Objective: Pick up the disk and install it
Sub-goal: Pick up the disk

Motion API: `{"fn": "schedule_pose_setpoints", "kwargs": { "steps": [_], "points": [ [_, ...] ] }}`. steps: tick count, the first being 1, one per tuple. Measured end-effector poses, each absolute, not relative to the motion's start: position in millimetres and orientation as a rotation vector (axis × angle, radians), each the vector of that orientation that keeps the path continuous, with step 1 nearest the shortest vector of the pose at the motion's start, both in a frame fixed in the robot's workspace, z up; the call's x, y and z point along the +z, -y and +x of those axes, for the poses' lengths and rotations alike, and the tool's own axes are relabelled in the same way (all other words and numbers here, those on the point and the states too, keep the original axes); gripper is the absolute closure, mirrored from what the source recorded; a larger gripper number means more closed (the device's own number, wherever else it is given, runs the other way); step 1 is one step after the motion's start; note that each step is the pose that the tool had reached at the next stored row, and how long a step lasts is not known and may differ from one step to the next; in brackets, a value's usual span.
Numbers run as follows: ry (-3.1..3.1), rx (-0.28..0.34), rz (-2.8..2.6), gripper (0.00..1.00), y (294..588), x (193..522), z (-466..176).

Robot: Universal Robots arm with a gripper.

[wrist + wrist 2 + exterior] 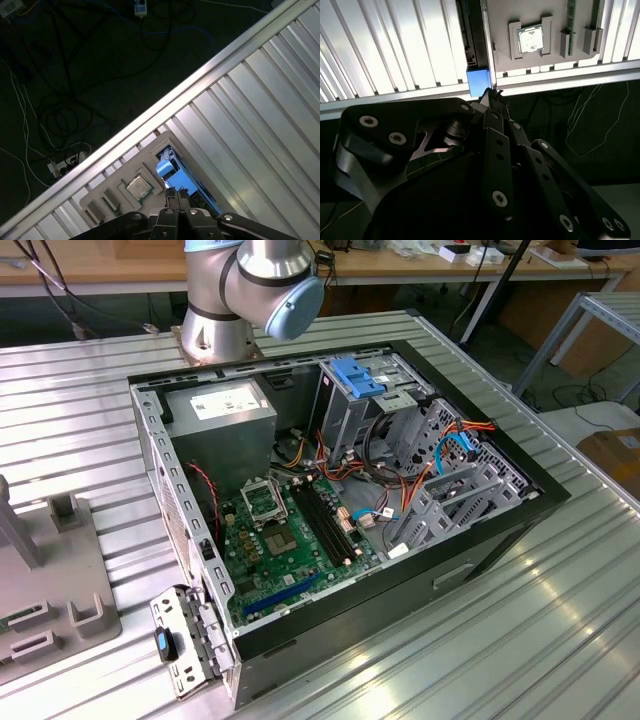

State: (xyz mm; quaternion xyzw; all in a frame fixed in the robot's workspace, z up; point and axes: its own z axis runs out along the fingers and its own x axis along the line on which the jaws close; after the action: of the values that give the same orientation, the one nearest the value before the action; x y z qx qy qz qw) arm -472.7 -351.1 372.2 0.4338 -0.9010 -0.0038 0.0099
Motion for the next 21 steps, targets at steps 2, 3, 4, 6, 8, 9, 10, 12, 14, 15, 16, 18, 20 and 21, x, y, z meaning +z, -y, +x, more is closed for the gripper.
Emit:
{"fn": "schedule_pose_setpoints", "kwargs": {
  "steps": [2,3,4,6,8,9,10,12,14,15,16,18,20,21],
  "points": [
    [2.813,-0.012,1.354,0.89,351.1,372.2,-472.7],
    [2.813,-0.012,1.354,0.89,351.1,372.2,-472.7],
    [2.813,-0.012,1.354,0.89,351.1,372.2,-472.7],
    [2.813,-0.012,1.354,0.89,351.1,372.2,-472.7],
    [2.813,-0.012,1.354,0.89,351.1,372.2,-472.7],
    [2.813,-0.012,1.354,0.89,351.1,372.2,-472.7],
    [2.813,-0.012,1.354,0.89,351.1,372.2,-472.7],
    [2.811,-0.012,1.357,0.89,351.1,372.2,-472.7],
    [2.791,-0.011,1.398,0.89,351.1,372.2,-472.5],
    [2.763,-0.010,1.454,0.89,351.1,372.2,-472.5],
    [2.746,-0.010,1.486,0.89,351.1,372.1,-472.6],
    [2.719,-0.008,1.537,0.89,351.1,372.0,-472.5],
    [2.692,-0.007,1.585,0.89,351.1,371.9,-472.4],
    [2.680,-0.007,1.606,0.89,351.1,371.9,-472.4]
  ]
}}
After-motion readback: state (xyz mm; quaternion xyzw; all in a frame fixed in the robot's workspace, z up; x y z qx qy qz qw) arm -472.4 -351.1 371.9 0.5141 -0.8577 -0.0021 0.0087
